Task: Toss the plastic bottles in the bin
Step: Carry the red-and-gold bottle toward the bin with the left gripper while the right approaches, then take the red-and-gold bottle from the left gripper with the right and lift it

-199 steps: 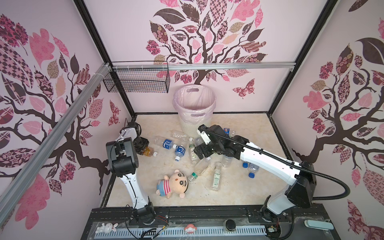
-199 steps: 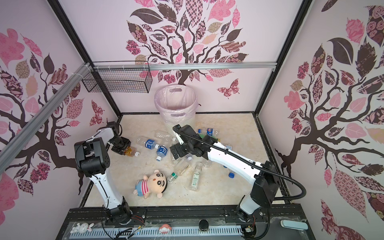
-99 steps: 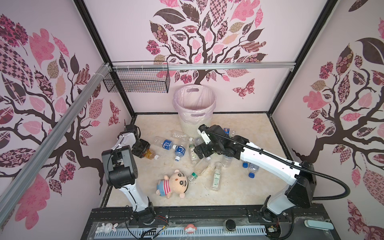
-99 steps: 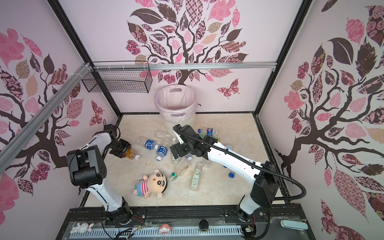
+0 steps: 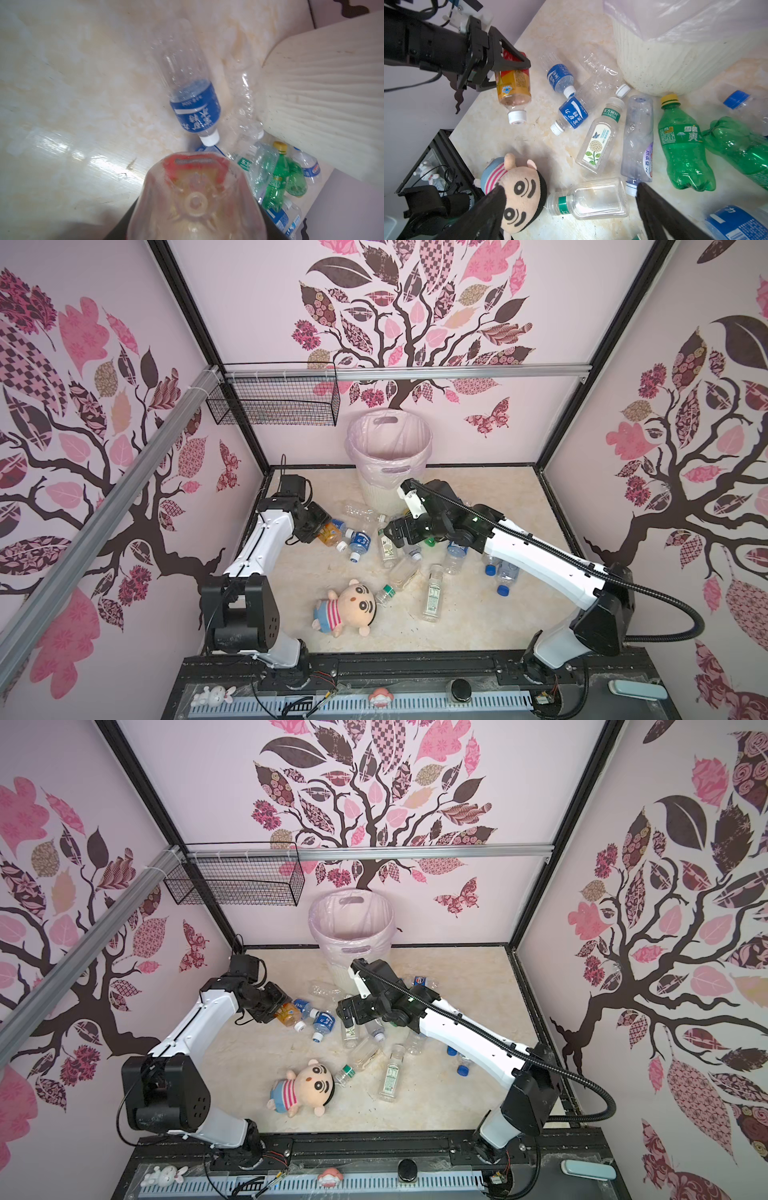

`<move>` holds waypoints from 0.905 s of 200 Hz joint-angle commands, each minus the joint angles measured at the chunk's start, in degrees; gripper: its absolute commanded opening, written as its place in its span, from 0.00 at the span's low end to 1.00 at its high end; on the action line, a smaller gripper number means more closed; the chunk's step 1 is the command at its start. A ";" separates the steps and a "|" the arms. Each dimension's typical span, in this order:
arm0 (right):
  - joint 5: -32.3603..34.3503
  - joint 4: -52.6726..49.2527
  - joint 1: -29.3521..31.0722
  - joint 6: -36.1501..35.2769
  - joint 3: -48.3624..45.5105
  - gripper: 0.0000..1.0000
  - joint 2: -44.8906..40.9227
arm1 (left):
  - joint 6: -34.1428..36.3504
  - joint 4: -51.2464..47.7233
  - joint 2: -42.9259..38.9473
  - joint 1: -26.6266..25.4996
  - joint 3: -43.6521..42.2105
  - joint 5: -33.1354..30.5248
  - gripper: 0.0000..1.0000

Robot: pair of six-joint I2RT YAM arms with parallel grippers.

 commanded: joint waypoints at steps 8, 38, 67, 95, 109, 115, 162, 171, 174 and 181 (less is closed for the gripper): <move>-3.39 -0.04 -1.30 1.79 4.12 1.00 -2.32 | -3.05 -1.17 -1.96 -4.73 6.91 0.90 0.48; -7.44 1.26 -2.40 3.60 7.07 1.00 -1.17 | -7.78 0.30 -2.28 -9.84 12.33 1.94 0.48; -11.15 2.14 -2.40 5.62 10.42 1.00 0.71 | -13.34 2.48 -1.56 -12.81 17.32 4.60 0.48; -13.51 3.87 -2.39 7.88 11.79 0.99 3.01 | -15.78 1.42 0.41 -14.69 23.59 7.07 0.48; -13.12 4.45 -2.40 7.71 12.50 0.97 4.11 | -17.26 1.51 0.54 -14.79 24.72 8.63 0.48; -13.07 4.45 -2.44 7.43 13.07 0.97 4.61 | -17.64 1.56 0.58 -14.78 25.13 9.10 0.48; -12.06 2.79 -2.42 5.60 19.04 0.94 9.16 | -19.00 0.34 -0.18 -15.05 25.95 12.67 0.48; -11.73 2.74 -2.44 5.58 19.77 0.93 9.82 | -19.13 0.32 -0.53 -15.04 25.95 12.98 0.48; -11.55 2.63 -2.49 5.55 20.08 0.93 9.98 | -19.20 0.36 -0.58 -15.02 25.95 13.10 0.48; -11.11 2.76 -2.52 5.59 20.46 0.91 10.34 | -19.30 0.38 -0.61 -15.12 25.99 13.45 0.48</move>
